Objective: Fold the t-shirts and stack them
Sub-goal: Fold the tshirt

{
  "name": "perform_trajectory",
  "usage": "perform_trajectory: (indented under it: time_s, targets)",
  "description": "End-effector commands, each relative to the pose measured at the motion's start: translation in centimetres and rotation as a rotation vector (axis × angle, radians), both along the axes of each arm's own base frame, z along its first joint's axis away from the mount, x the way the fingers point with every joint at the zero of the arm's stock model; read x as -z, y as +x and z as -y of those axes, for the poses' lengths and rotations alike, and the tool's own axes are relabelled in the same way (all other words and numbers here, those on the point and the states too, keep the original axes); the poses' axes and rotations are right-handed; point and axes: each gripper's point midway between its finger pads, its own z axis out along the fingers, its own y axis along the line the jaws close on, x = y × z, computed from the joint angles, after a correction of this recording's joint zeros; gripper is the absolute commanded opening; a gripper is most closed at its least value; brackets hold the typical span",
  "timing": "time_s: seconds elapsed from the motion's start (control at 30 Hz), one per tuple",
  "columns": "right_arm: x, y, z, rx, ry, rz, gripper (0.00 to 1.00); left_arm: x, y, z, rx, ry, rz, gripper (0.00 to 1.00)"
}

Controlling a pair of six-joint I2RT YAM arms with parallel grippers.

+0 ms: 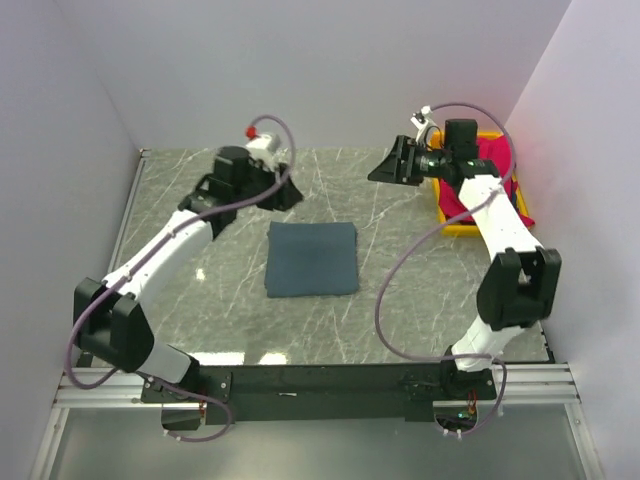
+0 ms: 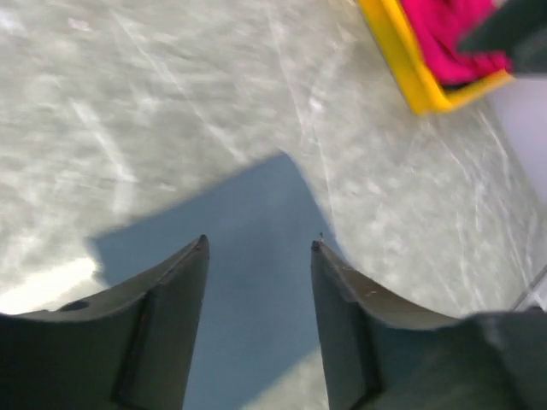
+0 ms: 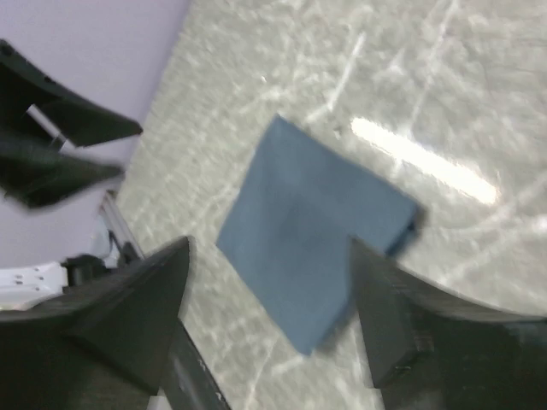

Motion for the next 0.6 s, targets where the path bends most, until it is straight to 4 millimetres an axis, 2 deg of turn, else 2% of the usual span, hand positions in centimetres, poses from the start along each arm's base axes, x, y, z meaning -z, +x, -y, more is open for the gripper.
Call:
perform_trajectory:
  time_s: [0.0, 0.03, 0.07, 0.1, 0.17, 0.2, 0.27, 0.3, 0.33, 0.43, 0.5, 0.57]
  targets:
    - [3.6, -3.9, 2.9, 0.033, -0.178, -0.083, 0.84, 6.5, -2.7, -0.6, -0.162, 0.192, -0.169, 0.62]
    - [3.6, -4.4, 3.3, 0.045, -0.191, -0.079, 0.86, 7.1, -3.7, 0.7, -0.175, 0.245, -0.164, 0.68]
    - [4.5, -5.2, 3.8, 0.052, -0.214, -0.095, 0.88, 8.2, -4.4, 1.0, -0.196, 0.276, -0.201, 0.70]
    - [3.9, -5.9, 4.1, 0.062, -0.221, -0.070, 0.89, 9.6, -4.7, 1.8, -0.188, 0.310, -0.233, 0.71]
    - [4.0, -6.9, 4.7, 0.081, -0.253, -0.047, 0.90, 10.9, -5.5, 2.9, -0.209, 0.345, -0.277, 0.73]
    - [4.0, -7.1, 4.9, 0.089, -0.263, -0.039, 0.90, 12.5, -5.7, 3.3, -0.211, 0.368, -0.311, 0.73]
    - [3.9, -7.6, 5.3, 0.099, -0.274, -0.027, 0.91, 13.6, -6.1, 4.0, -0.222, 0.379, -0.329, 0.75]
    - [3.9, -7.7, 5.3, 0.099, -0.281, -0.022, 0.91, 14.5, -6.2, 4.4, -0.220, 0.387, -0.334, 0.84]
    - [4.0, -7.8, 5.4, 0.102, -0.285, -0.021, 0.91, 15.3, -6.9, 5.1, -0.205, 0.401, -0.337, 0.86]
    - [4.2, -8.0, 5.6, 0.109, -0.293, -0.018, 0.92, 18.9, -8.1, 5.2, -0.201, 0.437, -0.420, 0.87]
    - [4.2, -8.3, 5.8, 0.112, -0.305, -0.009, 0.92, 20.8, -7.9, 4.5, -0.223, 0.484, -0.443, 0.87]
    - [4.6, -8.6, 6.1, 0.119, -0.320, -0.012, 0.93, 21.9, -7.2, 3.3, -0.257, 0.503, -0.470, 0.87]
